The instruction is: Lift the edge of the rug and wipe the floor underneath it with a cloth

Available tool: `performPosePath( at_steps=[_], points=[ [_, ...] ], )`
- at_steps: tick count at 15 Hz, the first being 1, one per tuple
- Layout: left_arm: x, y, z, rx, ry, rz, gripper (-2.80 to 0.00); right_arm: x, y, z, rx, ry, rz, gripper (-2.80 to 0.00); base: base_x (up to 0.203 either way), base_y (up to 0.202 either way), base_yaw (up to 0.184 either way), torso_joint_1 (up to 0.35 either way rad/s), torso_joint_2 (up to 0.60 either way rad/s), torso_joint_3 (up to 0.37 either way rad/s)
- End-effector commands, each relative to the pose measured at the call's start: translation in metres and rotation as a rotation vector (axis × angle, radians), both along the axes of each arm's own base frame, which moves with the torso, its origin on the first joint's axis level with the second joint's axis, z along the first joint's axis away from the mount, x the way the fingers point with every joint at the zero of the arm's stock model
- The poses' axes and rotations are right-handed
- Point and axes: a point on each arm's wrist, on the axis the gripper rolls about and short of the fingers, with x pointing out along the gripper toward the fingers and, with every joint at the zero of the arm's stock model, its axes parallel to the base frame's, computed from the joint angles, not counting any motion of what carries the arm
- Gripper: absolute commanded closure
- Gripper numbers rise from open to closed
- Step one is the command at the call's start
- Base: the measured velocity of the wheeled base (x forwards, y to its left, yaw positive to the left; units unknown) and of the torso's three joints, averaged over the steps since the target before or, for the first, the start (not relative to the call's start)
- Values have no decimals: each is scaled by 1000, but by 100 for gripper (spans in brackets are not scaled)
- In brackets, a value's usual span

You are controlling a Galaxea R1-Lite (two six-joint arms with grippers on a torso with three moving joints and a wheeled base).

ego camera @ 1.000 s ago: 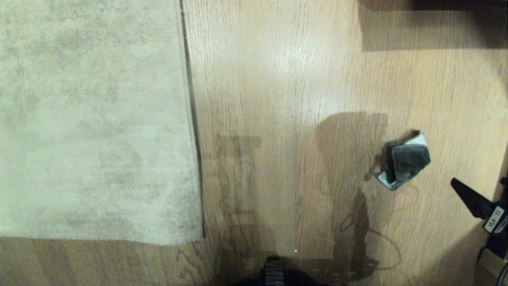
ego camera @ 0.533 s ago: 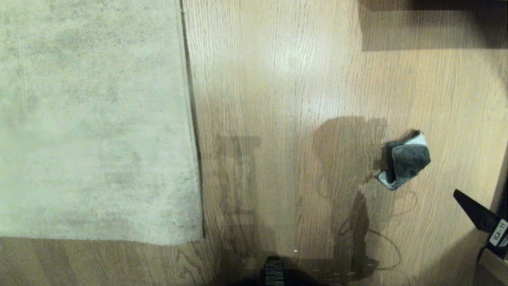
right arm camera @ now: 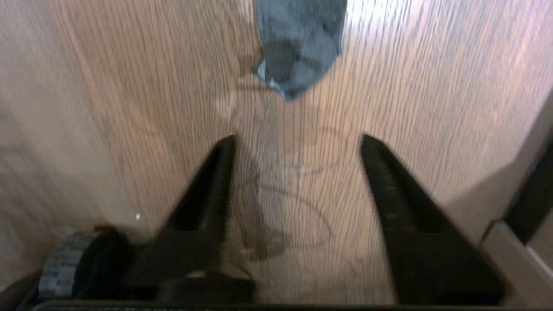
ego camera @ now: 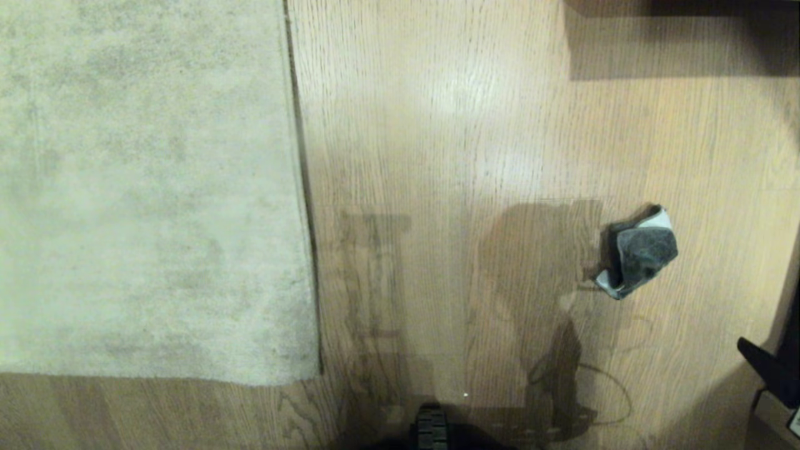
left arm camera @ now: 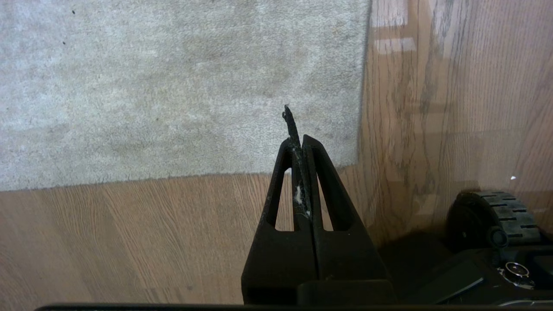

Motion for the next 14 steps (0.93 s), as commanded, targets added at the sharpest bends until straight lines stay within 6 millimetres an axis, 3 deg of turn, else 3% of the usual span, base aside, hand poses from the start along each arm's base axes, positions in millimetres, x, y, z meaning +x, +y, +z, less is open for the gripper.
performPosePath(
  at_steps=[1, 9, 14],
  points=[
    [0, 0, 0, 1, -1, 0, 0, -15, 1, 0, -4, -39, 1, 0, 0, 0, 0, 0, 0, 0],
    [0, 0, 0, 1, -1, 0, 0, -47, 3, -18, -52, -22, 4, 0, 0, 0, 0, 0, 0, 0],
    [0, 0, 0, 1, -1, 0, 0, -77, 4, -41, -88, -4, 8, 0, 0, 0, 0, 0, 0, 0]
  ],
)
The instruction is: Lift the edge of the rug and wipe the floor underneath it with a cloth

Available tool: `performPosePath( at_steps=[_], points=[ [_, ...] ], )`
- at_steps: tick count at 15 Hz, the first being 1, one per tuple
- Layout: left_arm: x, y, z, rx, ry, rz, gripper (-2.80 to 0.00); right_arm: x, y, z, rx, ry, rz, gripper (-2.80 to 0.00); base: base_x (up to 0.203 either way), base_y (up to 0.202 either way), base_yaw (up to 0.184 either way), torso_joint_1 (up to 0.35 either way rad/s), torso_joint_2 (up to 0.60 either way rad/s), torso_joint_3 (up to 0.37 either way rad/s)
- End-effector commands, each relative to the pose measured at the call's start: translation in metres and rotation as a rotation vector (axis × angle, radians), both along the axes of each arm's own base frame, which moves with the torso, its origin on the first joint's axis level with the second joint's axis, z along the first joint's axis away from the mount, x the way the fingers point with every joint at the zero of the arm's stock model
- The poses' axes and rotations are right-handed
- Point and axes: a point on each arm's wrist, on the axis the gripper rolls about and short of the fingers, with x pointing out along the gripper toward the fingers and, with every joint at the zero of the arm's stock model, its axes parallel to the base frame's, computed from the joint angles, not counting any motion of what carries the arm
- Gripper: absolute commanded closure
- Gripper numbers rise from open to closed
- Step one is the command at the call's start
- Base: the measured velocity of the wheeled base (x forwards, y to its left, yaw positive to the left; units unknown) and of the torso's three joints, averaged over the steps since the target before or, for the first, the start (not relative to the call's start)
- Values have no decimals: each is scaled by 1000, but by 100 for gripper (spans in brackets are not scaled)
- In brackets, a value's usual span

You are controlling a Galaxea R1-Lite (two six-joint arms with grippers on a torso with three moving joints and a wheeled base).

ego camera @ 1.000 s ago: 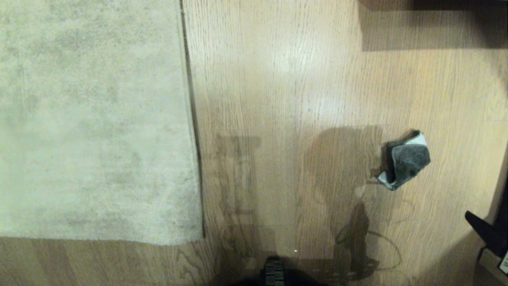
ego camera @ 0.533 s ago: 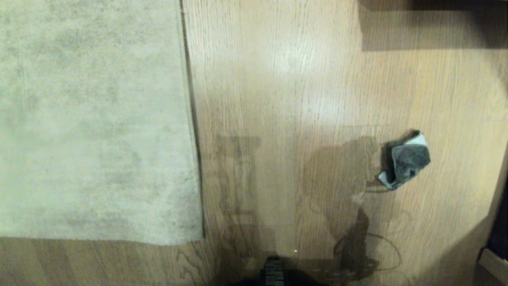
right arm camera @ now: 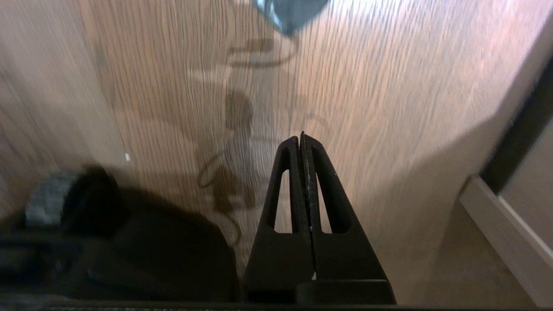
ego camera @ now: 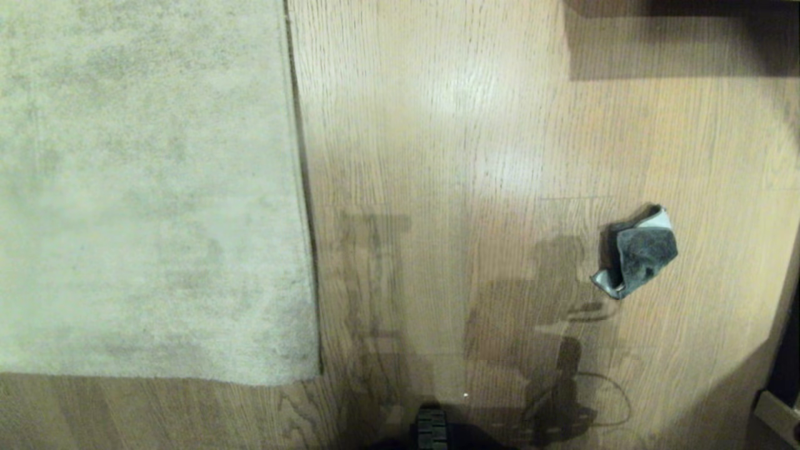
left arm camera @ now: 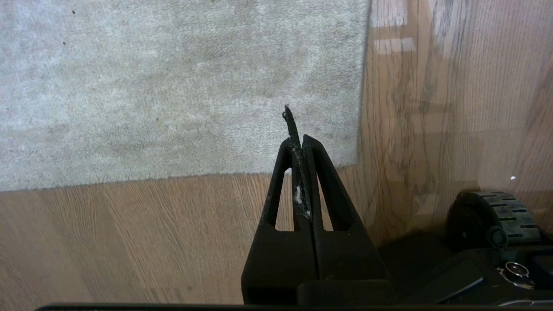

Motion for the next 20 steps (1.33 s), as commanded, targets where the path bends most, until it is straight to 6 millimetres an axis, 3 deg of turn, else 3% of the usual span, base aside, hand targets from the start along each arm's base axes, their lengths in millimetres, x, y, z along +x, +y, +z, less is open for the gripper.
performPosePath(
  at_steps=[1, 8, 20],
  points=[
    [0, 0, 0, 0, -1, -1, 0, -15, 1, -9, -13, -31, 2, 0, 0, 0, 0, 0, 0, 0],
    [0, 0, 0, 0, -1, 1, 0, -17, 0, -20, -16, 69, -28, 0, 0, 0, 0, 0, 0, 0],
    [0, 0, 0, 0, -1, -1, 0, -17, 0, -20, 65, 71, -48, 0, 0, 0, 0, 0, 0, 0]
  ],
)
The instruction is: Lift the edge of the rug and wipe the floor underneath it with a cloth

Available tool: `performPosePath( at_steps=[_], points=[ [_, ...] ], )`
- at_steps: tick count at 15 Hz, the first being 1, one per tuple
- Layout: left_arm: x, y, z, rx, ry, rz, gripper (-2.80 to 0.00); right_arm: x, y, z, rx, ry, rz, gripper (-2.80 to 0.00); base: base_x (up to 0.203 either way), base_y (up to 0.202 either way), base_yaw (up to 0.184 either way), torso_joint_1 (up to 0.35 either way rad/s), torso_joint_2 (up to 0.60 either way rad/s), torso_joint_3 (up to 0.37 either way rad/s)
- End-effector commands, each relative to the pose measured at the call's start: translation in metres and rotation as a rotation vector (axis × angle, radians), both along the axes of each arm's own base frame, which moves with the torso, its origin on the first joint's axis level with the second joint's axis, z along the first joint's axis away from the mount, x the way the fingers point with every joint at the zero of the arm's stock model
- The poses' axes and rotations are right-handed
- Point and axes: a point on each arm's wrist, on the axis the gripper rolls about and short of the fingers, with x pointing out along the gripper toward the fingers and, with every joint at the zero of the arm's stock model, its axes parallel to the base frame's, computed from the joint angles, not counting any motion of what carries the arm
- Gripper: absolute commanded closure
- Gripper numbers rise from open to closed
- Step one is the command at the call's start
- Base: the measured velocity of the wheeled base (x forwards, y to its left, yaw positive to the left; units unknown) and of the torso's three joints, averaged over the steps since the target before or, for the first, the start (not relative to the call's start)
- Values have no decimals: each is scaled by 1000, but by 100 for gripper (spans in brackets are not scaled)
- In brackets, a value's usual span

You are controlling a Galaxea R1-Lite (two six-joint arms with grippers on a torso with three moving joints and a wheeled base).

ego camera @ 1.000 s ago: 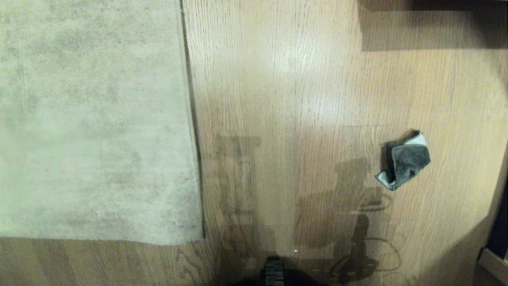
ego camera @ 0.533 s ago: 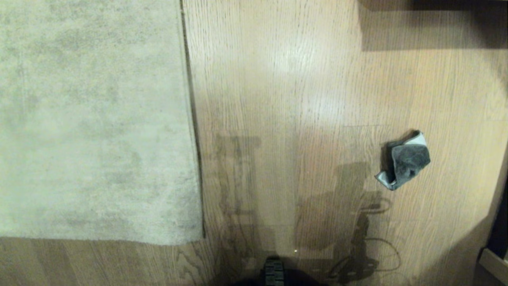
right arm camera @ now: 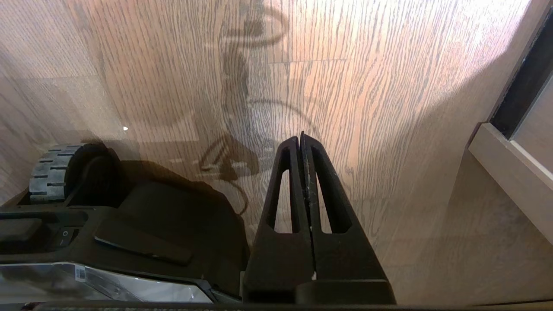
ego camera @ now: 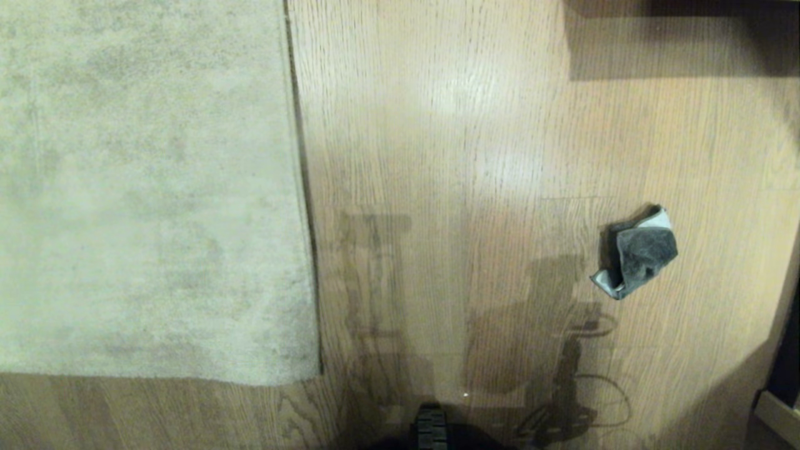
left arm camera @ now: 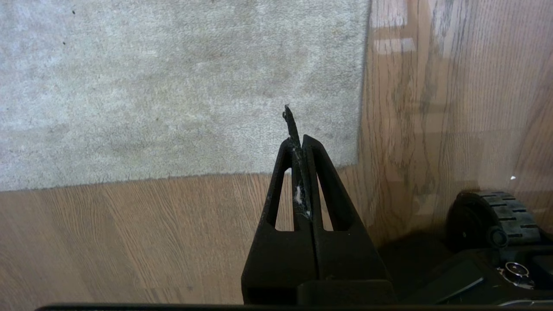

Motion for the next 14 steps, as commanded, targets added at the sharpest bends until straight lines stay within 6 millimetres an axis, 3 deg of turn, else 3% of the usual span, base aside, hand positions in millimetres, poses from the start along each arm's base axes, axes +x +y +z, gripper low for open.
performPosePath(
  at_steps=[1, 5, 14],
  points=[
    [0, 0, 0, 0, -1, 1, 0, 0, 0, 0, 0, 2, 0, 0, 0, 0, 0, 0, 0, 0],
    [0, 0, 0, 0, -1, 0, 0, -1, 0, 0, -1, -16, 10, 0, 0, 0, 0, 0, 0, 0],
    [0, 0, 0, 0, -1, 0, 0, -21, 0, -3, 1, -270, 62, 0, 0, 0, 0, 0, 0, 0]
  ],
)
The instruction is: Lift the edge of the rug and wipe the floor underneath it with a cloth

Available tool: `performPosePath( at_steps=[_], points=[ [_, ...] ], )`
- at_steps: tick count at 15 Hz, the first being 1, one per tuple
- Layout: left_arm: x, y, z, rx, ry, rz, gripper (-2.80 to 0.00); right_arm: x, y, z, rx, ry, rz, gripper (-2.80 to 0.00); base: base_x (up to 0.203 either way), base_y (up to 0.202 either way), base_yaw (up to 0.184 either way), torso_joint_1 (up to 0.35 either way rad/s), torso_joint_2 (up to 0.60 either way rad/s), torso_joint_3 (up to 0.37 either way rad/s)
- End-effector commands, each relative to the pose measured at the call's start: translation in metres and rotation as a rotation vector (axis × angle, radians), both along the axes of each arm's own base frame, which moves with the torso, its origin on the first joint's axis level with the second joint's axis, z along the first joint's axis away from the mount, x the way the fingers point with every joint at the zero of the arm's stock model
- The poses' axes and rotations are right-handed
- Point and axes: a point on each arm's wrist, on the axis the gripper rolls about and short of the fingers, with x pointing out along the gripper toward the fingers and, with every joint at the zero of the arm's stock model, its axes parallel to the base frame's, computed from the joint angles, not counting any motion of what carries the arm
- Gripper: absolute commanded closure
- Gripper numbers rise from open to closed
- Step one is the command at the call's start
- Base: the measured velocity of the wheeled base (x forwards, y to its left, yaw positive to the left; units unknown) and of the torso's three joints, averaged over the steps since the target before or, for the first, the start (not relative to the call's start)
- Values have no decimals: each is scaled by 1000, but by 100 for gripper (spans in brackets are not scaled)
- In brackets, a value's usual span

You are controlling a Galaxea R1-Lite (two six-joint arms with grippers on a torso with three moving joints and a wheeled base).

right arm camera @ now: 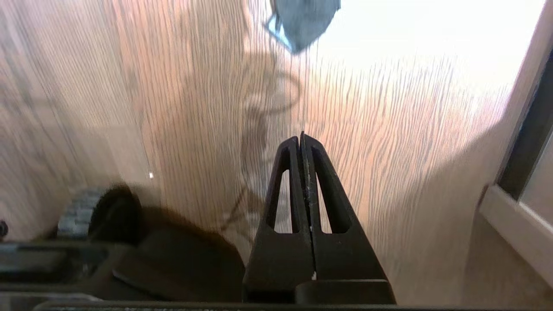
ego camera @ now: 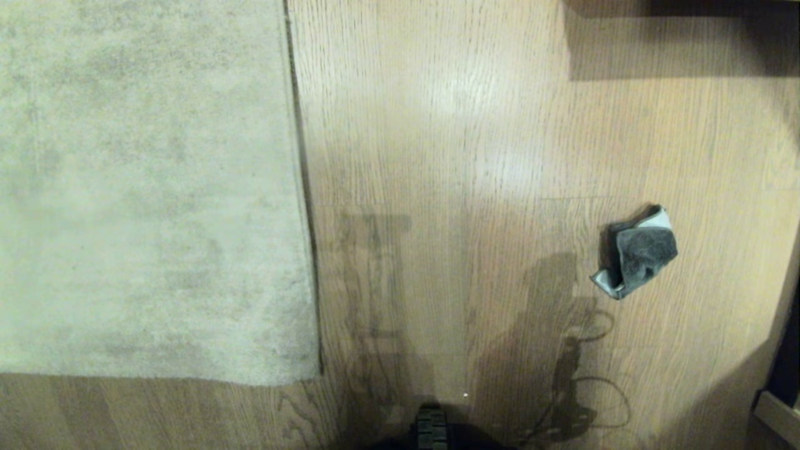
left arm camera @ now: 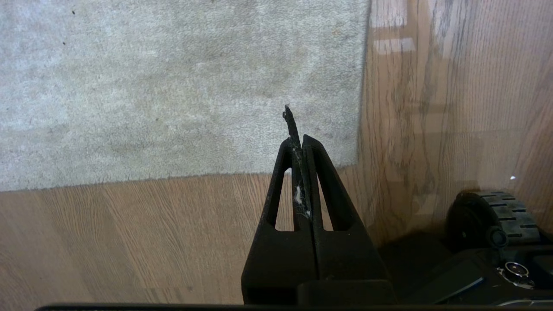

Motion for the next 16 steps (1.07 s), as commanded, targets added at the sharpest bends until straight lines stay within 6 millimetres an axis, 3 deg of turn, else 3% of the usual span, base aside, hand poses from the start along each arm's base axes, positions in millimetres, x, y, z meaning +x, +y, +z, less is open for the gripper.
performPosePath(
  at_steps=[1, 16],
  points=[
    [0, 0, 0, 0, -1, 0, 0, -4, 0, -1, 0, -49, 0, 0, 0, 0, 0, 0, 0, 0],
    [0, 0, 0, 0, -1, 0, 0, -4, 0, -1, 0, -49, 1, 0, 0, 0, 0, 0, 0, 0]
  ],
)
